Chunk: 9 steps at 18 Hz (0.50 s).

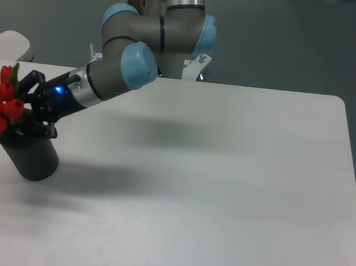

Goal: Pick up the flowers from the vase
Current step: 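Close the gripper around the tulip stems just above the vase rim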

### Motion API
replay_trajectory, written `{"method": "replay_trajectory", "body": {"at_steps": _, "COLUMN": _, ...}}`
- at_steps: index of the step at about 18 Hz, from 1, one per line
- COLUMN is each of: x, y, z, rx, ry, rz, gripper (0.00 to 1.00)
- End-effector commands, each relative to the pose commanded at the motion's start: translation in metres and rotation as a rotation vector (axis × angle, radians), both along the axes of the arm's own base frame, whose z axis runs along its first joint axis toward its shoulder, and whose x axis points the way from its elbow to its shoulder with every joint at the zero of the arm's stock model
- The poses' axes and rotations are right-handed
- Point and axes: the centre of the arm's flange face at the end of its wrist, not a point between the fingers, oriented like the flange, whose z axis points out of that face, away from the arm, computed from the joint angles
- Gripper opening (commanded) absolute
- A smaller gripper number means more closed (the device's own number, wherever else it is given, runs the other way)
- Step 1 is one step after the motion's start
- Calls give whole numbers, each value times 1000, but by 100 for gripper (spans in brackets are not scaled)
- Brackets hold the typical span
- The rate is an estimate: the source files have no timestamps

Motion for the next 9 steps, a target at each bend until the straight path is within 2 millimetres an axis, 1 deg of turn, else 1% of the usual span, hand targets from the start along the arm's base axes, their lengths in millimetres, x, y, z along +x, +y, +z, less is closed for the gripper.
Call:
{"method": "replay_trajectory", "body": {"at_steps": 2, "x": -2, "y": 0, "z": 1, "rx": 2, "ry": 2, "rz": 3, "gripper": 41}}
{"method": "replay_trajectory", "body": {"at_steps": 9, "x": -12, "y": 0, "z": 19, "rx": 51, "ry": -16, "rz": 14, "gripper": 41}}
